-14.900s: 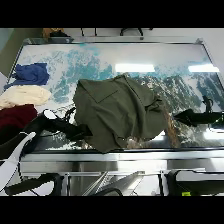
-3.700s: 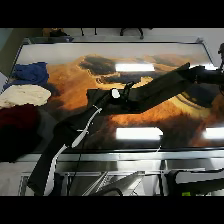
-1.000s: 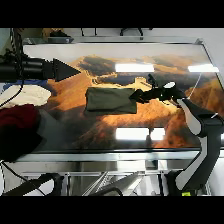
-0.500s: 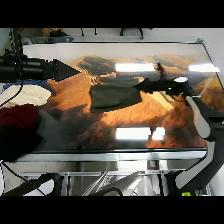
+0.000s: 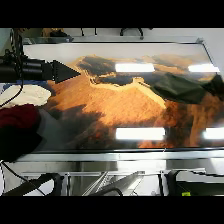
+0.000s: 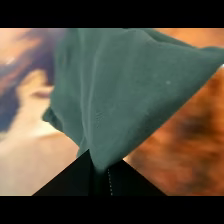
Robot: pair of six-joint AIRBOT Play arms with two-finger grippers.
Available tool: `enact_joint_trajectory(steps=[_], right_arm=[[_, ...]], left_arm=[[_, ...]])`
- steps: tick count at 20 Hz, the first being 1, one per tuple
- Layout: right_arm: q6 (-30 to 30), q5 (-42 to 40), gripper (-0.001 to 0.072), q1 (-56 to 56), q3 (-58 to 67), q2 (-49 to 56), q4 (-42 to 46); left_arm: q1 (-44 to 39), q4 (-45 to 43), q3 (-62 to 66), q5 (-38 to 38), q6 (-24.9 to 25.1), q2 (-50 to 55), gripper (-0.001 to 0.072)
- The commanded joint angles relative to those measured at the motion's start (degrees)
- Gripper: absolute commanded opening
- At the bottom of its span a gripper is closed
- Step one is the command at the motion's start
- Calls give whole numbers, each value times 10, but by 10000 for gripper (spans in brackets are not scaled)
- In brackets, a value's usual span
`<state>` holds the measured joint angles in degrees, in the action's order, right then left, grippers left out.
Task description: Fold the shirts.
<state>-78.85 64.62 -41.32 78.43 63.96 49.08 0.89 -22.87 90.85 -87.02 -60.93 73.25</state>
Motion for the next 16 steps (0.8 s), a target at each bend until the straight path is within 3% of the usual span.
enact_joint_trajectory(steps=[1,6,13,14,15,16], right_arm=[[-52,7,19,-130,-79,-63,90],[-7,28,19,-190,-224,-84,105],[-56,28,26,-189,-328,-156,98],[-61,30,118,-189,-328,-163,117],[-78,37,350,-189,-328,-170,145],[-94,48,480,-189,-328,-172,169]], left_arm=[[0,1,-3,0,0,0,12],[0,1,-32,0,1,0,12],[0,1,-33,9,5,0,12],[0,1,-33,11,5,0,12],[0,1,-33,10,5,0,12],[0,1,-33,10,5,0,12]])
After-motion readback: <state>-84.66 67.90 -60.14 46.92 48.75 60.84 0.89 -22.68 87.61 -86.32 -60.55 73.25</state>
